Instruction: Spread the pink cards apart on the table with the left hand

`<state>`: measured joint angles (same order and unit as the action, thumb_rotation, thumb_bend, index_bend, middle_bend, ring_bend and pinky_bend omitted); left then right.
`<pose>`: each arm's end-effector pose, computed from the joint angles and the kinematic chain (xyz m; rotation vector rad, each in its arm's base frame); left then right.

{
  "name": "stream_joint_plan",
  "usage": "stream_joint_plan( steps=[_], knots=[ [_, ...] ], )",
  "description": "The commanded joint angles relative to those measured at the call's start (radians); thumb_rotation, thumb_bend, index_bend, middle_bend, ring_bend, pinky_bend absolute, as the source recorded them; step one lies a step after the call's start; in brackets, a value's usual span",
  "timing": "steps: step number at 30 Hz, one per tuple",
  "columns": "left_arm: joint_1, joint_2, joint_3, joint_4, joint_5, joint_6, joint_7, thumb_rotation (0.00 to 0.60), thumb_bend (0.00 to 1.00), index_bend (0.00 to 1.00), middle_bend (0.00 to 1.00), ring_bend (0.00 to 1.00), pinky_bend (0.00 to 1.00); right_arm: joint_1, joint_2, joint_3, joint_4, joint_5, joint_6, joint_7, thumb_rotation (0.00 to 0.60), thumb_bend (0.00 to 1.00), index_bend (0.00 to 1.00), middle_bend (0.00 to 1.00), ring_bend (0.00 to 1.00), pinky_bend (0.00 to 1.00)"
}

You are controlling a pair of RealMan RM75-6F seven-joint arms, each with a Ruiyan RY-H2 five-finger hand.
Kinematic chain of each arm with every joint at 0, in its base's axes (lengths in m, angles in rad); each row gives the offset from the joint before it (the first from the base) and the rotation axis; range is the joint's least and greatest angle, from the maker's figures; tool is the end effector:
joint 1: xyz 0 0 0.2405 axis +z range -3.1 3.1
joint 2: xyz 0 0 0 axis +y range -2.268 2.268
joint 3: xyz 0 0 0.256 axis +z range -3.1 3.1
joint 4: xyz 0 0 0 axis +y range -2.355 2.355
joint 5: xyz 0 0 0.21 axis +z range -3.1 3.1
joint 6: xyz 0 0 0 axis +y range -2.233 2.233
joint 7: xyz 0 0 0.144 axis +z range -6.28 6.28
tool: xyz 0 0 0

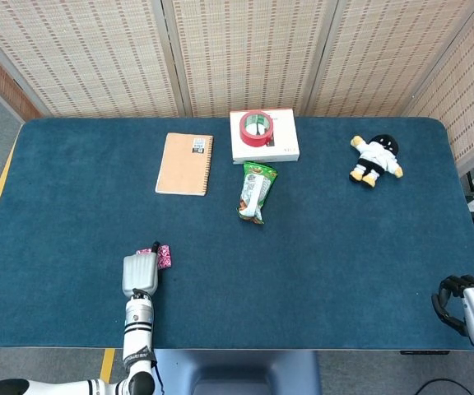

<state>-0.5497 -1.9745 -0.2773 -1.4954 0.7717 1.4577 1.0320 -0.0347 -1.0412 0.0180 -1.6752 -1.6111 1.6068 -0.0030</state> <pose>-0.1519 0.2756 -0.0745 -1.4415 -1.0091 -0.5179 -0.3037 -0.1370 0.1831 1.3688 -0.8544 0.9183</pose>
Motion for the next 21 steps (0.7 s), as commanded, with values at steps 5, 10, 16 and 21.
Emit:
stream_joint_plan(
  steps=[5, 10, 16, 21],
  knots=[
    [-0.005, 0.004, -0.005, 0.0, -0.017, -0.002, 0.004, 0.6, 0.41, 0.22, 1.0, 1.0, 1.0, 0.001, -0.001, 0.0, 0.001, -0.001, -0.001, -0.001, 0.6, 0.33, 0.74, 0.63, 0.56, 0.82],
    [-0.011, 0.001, -0.008, 0.007, -0.024, 0.0, 0.007, 0.6, 0.41, 0.23, 1.0, 1.0, 1.0, 0.001, -0.001, 0.0, 0.001, -0.001, -0.001, -0.001, 0.6, 0.33, 0.74, 0.63, 0.56, 0.82],
    [-0.015, 0.0, -0.013, 0.009, -0.043, 0.005, 0.015, 0.6, 0.41, 0.23, 1.0, 1.0, 1.0, -0.03, 0.047, -0.032, 0.007, -0.025, 0.015, 0.014, 0.6, 0.33, 0.74, 0.63, 0.56, 0.82],
    [-0.017, 0.004, -0.012, 0.002, -0.049, 0.007, 0.017, 0.6, 0.41, 0.23, 1.0, 1.0, 1.0, -0.033, 0.015, -0.033, 0.09, -0.045, 0.037, 0.085, 0.6, 0.33, 0.74, 0.63, 0.56, 0.82]
  ],
)
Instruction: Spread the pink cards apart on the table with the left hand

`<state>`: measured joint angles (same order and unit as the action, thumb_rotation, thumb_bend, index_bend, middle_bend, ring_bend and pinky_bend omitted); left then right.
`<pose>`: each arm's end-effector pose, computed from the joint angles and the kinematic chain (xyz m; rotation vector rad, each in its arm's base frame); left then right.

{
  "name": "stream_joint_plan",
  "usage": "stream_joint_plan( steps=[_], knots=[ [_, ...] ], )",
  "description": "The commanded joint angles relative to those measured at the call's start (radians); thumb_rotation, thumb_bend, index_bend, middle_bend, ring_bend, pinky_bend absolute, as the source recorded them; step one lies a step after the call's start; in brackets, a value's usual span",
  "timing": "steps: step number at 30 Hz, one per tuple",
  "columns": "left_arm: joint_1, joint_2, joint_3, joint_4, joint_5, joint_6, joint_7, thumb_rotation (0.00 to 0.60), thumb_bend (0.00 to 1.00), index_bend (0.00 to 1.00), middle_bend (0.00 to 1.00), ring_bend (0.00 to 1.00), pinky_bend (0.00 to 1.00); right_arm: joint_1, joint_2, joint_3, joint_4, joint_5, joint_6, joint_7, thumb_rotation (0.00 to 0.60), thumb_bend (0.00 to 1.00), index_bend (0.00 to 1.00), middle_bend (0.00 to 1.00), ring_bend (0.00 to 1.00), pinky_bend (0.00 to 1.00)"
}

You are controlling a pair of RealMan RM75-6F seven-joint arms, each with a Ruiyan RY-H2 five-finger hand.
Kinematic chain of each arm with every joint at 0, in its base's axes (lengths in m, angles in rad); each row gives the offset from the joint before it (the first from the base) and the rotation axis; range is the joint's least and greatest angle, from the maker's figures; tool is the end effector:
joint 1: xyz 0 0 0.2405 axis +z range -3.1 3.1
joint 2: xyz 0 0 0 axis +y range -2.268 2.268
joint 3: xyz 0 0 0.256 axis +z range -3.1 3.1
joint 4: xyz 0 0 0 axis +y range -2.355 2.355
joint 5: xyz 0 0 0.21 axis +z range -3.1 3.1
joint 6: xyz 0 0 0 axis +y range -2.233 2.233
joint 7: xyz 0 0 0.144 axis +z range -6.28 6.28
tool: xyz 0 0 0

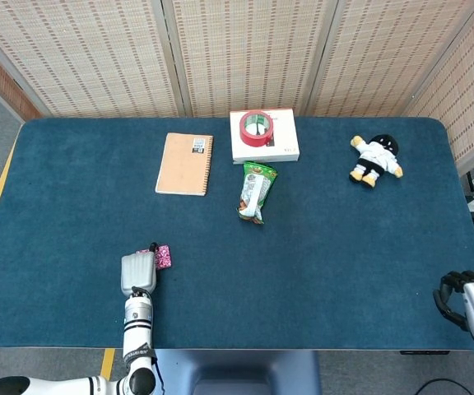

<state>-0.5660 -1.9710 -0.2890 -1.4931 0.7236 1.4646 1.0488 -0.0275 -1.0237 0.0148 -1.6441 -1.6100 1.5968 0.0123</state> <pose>-0.1547 0.2790 -0.0738 -1.4299 -1.0226 -0.4809 -0.3105 -0.1384 0.1894 1.3917 -0.8362 0.8892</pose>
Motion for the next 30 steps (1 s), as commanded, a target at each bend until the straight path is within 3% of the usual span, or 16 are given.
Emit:
stream_joint_plan(
  steps=[1, 14, 30],
  knots=[
    [-0.002, 0.0, 0.0, 0.0, -0.002, 0.001, 0.001, 0.6, 0.41, 0.23, 1.0, 1.0, 1.0, -0.039, -0.004, -0.029, 0.057, -0.047, 0.047, 0.07, 0.6, 0.33, 0.74, 0.63, 0.56, 0.82],
    [-0.009, -0.002, 0.006, 0.006, -0.008, 0.004, -0.004, 0.6, 0.41, 0.22, 1.0, 1.0, 1.0, -0.023, -0.008, -0.014, 0.011, -0.029, 0.024, 0.026, 0.6, 0.33, 0.74, 0.63, 0.56, 0.82],
    [-0.003, 0.005, 0.025, 0.012, 0.027, 0.002, -0.05, 0.6, 0.42, 0.39, 1.0, 1.0, 1.0, -0.009, -0.011, -0.004, -0.017, -0.013, 0.003, -0.005, 0.6, 0.33, 0.74, 0.63, 0.56, 0.82]
  ],
)
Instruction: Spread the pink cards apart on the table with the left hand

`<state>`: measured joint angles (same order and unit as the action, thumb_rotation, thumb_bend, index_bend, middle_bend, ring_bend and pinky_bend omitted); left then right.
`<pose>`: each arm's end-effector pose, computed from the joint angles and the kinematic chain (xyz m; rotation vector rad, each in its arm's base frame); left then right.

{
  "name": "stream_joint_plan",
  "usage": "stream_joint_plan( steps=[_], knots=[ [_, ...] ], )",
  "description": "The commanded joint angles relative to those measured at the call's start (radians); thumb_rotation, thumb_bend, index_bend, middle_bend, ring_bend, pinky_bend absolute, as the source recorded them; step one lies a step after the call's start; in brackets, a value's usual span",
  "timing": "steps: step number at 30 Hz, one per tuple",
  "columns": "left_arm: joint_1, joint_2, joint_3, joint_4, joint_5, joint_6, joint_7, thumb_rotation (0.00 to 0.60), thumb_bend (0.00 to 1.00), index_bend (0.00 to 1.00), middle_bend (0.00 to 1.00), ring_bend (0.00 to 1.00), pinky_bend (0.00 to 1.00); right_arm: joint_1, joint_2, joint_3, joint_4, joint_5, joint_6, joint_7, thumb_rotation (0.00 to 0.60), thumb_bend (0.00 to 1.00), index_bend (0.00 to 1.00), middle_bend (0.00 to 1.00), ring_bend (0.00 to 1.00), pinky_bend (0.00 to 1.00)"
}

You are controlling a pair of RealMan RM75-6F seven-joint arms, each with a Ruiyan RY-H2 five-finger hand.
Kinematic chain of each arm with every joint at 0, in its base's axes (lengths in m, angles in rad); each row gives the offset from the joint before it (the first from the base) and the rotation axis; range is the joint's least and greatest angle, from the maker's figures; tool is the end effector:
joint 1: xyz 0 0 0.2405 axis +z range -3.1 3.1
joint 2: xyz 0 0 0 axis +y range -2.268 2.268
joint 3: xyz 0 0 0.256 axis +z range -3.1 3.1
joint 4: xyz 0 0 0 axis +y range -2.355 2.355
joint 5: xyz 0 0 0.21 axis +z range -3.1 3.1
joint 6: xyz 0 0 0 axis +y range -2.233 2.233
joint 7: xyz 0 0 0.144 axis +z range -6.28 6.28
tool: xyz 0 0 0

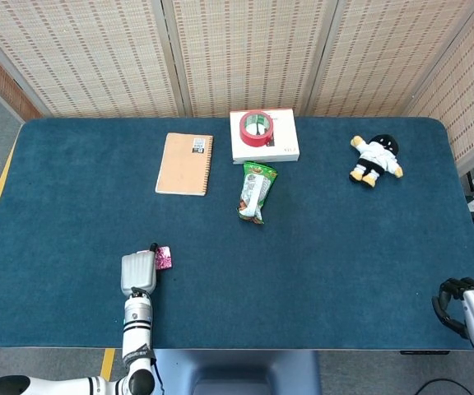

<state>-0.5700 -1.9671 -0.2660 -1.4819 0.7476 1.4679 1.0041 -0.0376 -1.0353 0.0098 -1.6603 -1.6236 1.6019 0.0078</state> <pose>-0.1555 0.2783 -0.0738 -1.4296 -1.0138 -0.5158 -0.3065 -0.1343 0.1837 1.3887 -0.8555 0.9071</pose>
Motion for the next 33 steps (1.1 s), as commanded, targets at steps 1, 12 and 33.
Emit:
stream_joint_plan(
  steps=[1, 12, 33],
  knots=[
    [0.002, 0.002, 0.003, 0.0, 0.005, -0.002, -0.009, 0.6, 0.42, 0.39, 1.0, 1.0, 1.0, 0.001, 0.0, 0.0, -0.003, 0.0, -0.002, -0.002, 0.6, 0.33, 0.74, 0.63, 0.56, 0.82],
    [0.019, 0.035, 0.03, -0.05, 0.044, 0.01, -0.028, 0.6, 0.42, 0.39, 1.0, 1.0, 1.0, 0.006, -0.003, 0.003, -0.012, 0.006, -0.009, -0.014, 0.6, 0.33, 0.74, 0.63, 0.56, 0.82],
    [0.109, 0.347, 0.113, -0.074, 0.169, -0.057, -0.198, 0.6, 0.42, 0.38, 1.0, 1.0, 1.0, 0.016, -0.011, 0.006, -0.029, 0.02, -0.028, -0.044, 0.6, 0.33, 0.74, 0.63, 0.56, 0.82]
  ],
)
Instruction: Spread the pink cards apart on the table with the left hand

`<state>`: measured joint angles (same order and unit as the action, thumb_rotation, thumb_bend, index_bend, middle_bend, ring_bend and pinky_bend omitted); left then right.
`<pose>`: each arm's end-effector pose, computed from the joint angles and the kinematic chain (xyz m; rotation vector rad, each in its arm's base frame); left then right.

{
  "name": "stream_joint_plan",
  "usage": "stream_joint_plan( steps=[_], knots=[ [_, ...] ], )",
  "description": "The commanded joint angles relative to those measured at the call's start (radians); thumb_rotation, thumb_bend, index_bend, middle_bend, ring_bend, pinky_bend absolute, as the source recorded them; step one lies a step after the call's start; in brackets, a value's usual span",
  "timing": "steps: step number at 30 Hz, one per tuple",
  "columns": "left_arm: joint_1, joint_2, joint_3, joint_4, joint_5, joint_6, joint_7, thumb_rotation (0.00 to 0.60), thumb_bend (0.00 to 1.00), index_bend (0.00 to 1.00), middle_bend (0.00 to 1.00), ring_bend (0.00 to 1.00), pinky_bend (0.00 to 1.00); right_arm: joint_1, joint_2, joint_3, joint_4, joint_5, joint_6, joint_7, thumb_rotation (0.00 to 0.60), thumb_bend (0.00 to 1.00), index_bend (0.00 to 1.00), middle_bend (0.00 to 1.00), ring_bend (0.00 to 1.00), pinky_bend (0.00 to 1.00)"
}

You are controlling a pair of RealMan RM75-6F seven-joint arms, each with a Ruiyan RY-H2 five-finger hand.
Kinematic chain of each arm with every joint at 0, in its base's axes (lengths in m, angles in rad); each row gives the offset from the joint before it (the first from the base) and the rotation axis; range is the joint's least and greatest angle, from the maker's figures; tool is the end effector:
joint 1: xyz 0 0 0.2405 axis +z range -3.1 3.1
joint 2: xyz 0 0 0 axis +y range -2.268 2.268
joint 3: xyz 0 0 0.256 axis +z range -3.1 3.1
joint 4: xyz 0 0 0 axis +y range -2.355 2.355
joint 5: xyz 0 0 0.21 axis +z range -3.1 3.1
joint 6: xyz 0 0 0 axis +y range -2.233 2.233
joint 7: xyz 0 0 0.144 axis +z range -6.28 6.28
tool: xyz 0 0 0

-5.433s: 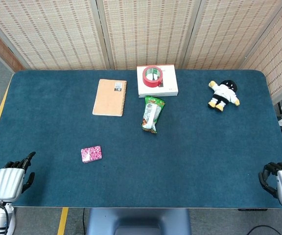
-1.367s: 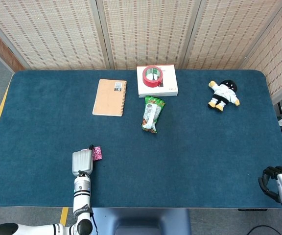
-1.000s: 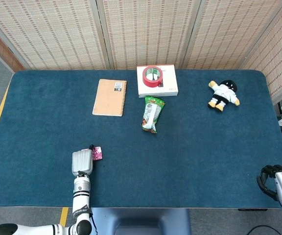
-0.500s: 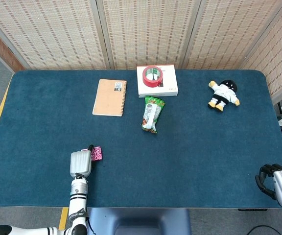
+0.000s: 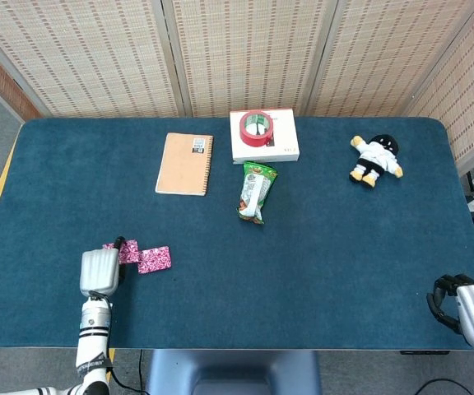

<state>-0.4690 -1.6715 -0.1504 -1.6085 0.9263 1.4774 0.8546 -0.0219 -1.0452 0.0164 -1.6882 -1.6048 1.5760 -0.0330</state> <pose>-0.2110 0.2720 0.0012 -1.4201 -0.8538 -0.5759 -0.3020 -0.1407 0.1770 1.3922 -0.8629 0.8949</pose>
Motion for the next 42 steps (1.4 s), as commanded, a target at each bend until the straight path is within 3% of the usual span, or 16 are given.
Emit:
stream_joint_plan(
  steps=[1, 10, 25, 35, 42],
  knots=[
    [0.007, 0.064, -0.006, 0.068, -0.019, -0.09, -0.062, 0.6, 0.42, 0.38, 1.0, 1.0, 1.0, 0.001, -0.002, -0.001, -0.002, 0.002, -0.002, -0.005, 0.6, 0.33, 0.74, 0.63, 0.56, 0.82],
    [0.006, 0.107, -0.017, 0.196, -0.075, -0.223, -0.149, 0.6, 0.42, 0.32, 1.0, 1.0, 1.0, 0.004, -0.005, 0.002, -0.006, 0.011, -0.01, -0.014, 0.6, 0.33, 0.74, 0.63, 0.56, 0.82],
    [0.002, 0.076, -0.013, 0.217, -0.081, -0.219, -0.126, 0.6, 0.4, 0.13, 1.0, 1.0, 1.0, 0.002, -0.002, 0.001, -0.006, 0.008, -0.002, -0.007, 0.6, 0.33, 0.74, 0.63, 0.56, 0.82],
    [0.014, 0.11, 0.016, 0.027, -0.008, -0.167, -0.117, 0.6, 0.4, 0.13, 1.0, 1.0, 1.0, 0.005, -0.004, 0.0, -0.007, 0.008, -0.009, -0.013, 0.6, 0.33, 0.74, 0.63, 0.56, 0.82],
    [0.001, 0.039, 0.036, -0.053, 0.013, -0.123, -0.041, 0.6, 0.4, 0.15, 1.0, 1.0, 1.0, 0.006, -0.001, -0.003, -0.005, 0.006, -0.011, -0.01, 0.6, 0.33, 0.74, 0.63, 0.56, 0.82]
  ],
)
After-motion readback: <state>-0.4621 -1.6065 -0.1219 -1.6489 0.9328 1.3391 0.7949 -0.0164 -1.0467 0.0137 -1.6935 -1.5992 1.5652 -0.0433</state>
